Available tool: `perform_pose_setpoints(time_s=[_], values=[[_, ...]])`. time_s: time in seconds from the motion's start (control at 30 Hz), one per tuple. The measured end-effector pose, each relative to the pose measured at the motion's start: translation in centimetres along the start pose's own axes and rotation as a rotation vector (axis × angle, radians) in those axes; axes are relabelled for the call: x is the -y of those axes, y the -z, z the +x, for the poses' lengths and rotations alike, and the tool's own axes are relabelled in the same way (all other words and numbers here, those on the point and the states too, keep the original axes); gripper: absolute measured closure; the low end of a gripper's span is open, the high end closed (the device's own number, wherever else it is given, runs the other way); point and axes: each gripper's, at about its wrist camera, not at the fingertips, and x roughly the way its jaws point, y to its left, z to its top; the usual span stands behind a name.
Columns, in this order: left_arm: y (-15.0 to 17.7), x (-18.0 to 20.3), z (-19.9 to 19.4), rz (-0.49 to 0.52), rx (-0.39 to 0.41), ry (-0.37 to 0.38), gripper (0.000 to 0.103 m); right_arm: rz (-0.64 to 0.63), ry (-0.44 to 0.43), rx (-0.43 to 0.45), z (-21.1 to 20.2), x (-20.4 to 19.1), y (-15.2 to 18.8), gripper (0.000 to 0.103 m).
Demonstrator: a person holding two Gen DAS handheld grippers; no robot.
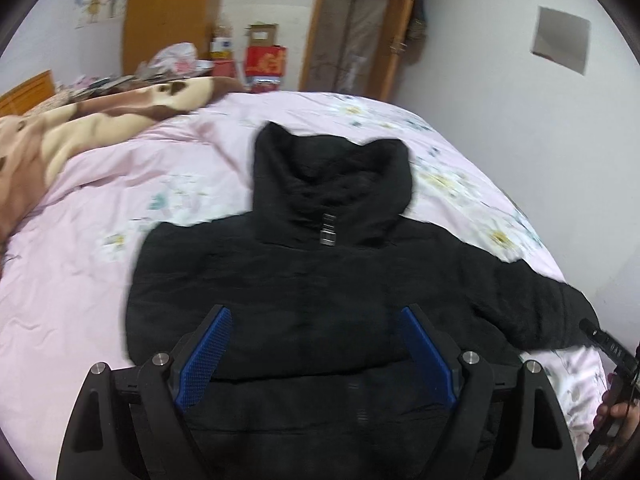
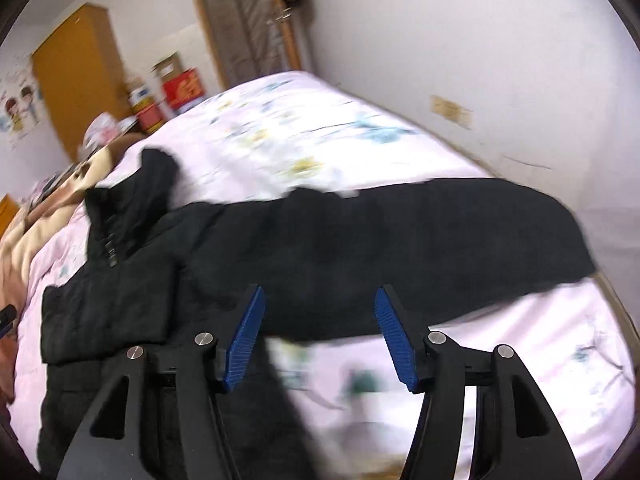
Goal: Fold large clothes
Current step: 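Grasp the sleeve nearest the right gripper with the right gripper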
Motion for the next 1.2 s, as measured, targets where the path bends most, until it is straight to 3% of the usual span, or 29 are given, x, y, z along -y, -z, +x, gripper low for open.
perform_pose_setpoints(time_s=[0.13,0.27,0.43,0.53,1.0,1.07,1.13,1.2], values=[[0.7,4.0,2.2,0.038,-0.040,0.068,0.017,0.105,0.050,0.017,-0.3,6.0,-0.3,0.039],[0.6,7.4,3.3,0.071,-0.056,0.115,0.017,0.249,0.091,-0.023,1.3,10.7,0.1,0.036],[0.2,10.8,4.7,0.112,-0.059,0.137,0.017,0.389,0.085,-0.025,2.3,15.3,0.4,0.031],[0.0,12.4,5.9,0.142,-0.066,0.143,0.017,0.425,0.062,0.003,2.9,15.9,0.1,0.025],[1.6,12.9,9.0,0.124,-0.160,0.179,0.017,0.487,0.045,0.004,5.2,16.2,-2.1,0.024],[1.6,12.6,9.1,0.121,-0.161,0.178,0.017,0.438,0.072,-0.010,5.4,15.7,-2.5,0.036],[1.5,12.2,9.2,0.109,-0.164,0.178,0.017,0.412,0.091,0.029,4.6,15.5,-2.7,0.060],[1.4,11.8,9.1,0.100,-0.163,0.173,0.017,0.418,0.088,0.040,4.1,15.6,-2.9,0.077]])
